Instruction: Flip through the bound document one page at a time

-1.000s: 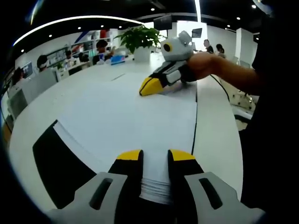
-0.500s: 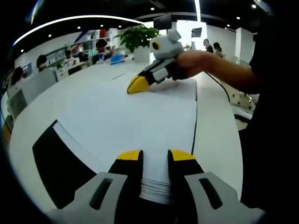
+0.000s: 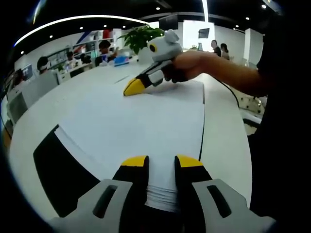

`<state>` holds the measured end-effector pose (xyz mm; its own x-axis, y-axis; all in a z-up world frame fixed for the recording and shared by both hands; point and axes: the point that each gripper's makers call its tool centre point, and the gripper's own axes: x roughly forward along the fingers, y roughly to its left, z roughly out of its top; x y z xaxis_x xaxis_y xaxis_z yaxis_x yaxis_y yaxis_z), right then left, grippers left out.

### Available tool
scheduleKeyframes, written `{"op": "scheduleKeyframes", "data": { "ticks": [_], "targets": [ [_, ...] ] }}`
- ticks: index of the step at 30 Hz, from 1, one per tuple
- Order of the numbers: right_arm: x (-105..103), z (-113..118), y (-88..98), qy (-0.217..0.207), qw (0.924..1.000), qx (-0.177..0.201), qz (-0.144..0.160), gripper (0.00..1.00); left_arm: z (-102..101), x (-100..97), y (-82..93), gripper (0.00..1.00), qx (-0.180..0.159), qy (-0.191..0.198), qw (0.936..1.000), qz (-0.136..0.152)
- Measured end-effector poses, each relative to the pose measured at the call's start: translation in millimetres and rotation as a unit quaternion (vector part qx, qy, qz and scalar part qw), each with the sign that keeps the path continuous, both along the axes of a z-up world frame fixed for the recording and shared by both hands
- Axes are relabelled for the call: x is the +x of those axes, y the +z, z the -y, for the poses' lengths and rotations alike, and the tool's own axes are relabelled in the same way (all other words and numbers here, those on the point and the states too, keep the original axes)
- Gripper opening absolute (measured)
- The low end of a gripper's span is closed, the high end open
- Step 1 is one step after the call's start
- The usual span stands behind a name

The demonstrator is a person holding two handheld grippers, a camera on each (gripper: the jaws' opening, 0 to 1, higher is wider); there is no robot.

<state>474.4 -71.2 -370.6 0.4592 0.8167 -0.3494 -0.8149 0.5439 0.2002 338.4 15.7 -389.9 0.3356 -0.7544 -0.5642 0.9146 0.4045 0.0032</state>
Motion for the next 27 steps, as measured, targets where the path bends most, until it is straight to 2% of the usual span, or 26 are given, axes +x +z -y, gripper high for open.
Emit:
{"op": "scheduleKeyframes", "data": {
  "ticks": [7,27],
  "targets": [
    [8.2,-1.7,-0.1,0.0,1.0,-0.008,0.0,0.02,0.4,0.5,0.4,0.24,-0.001,-0.001,1.0,-0.001],
    [48.1,-4.0,-4.7,0.0,0.9999,-0.009,-0.007,0.02,-1.2,0.3,0.8,0.24,-0.003,-0.006,1.0,0.0]
  ]
}}
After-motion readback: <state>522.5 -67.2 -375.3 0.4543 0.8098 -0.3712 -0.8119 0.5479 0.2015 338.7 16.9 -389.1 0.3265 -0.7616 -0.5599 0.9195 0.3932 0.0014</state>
